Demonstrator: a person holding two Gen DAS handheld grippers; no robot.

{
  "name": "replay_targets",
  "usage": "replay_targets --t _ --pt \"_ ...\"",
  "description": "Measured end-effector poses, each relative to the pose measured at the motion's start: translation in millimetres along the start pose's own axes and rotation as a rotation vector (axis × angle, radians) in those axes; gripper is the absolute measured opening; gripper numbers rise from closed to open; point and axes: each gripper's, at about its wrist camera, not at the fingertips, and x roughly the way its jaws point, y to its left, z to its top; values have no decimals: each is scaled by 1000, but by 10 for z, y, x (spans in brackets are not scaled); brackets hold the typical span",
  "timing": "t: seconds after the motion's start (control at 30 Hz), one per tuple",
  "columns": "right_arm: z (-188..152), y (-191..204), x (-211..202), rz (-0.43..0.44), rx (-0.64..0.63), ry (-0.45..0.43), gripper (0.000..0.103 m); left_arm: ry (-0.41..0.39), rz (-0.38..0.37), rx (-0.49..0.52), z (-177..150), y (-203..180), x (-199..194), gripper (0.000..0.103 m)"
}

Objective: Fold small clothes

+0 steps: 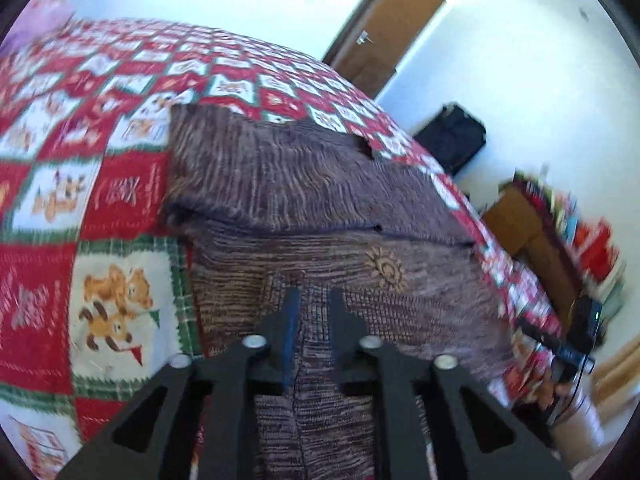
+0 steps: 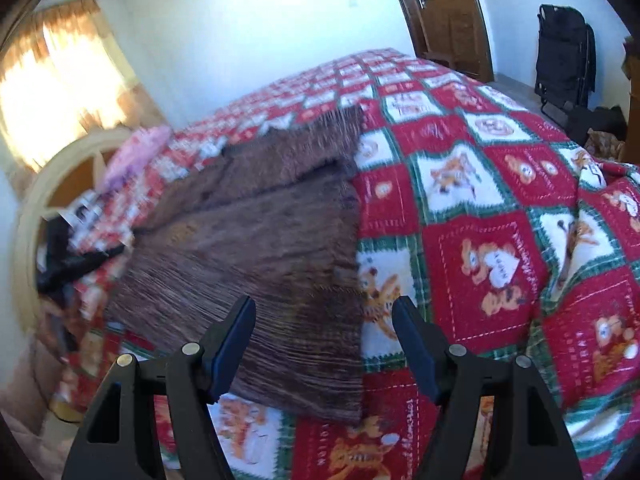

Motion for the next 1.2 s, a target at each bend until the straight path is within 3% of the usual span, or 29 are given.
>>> replay_targets --t 0.03,0.1,0.17,0.2,0.23,0.3,0.43,0.63,0.67,0.73,0.83,0.97,1.2 --pt "-18 38 61 -25 -25 3 71 5 13 21 -5 -17 5 39" --pt "-61 144 161 -48 -85 4 70 13 31 45 -22 -23 32 50" --pt "-103 231 223 -50 -128 17 44 29 60 51 -30 -10 84 56" --pt "-129 303 232 -76 -171 15 16 34 66 52 -43 -4 95 57" --pt "-140 344 228 -90 -197 10 10 38 64 55 -57 -1 104 57" --pt "-166 415 179 -77 -239 3 10 47 53 62 -89 -3 121 57" --pt "-220 475 56 48 -270 21 9 56 67 86 -111 -25 172 59" --pt "-211 364 121 34 -211 48 10 56 78 103 -56 -63 252 61" --pt "-197 331 150 55 -179 63 11 54 76 101 -58 -62 256 61" --pt "-196 295 168 71 -152 80 23 50 62 90 -69 -53 266 67" --pt "-205 357 184 55 -188 84 37 48 63 94 -73 -78 267 67" --pt "-194 395 211 34 -215 84 38 44 41 85 -93 -85 241 57" --pt "-87 305 202 -40 -196 35 39 49 -4 82 -111 -91 233 57"
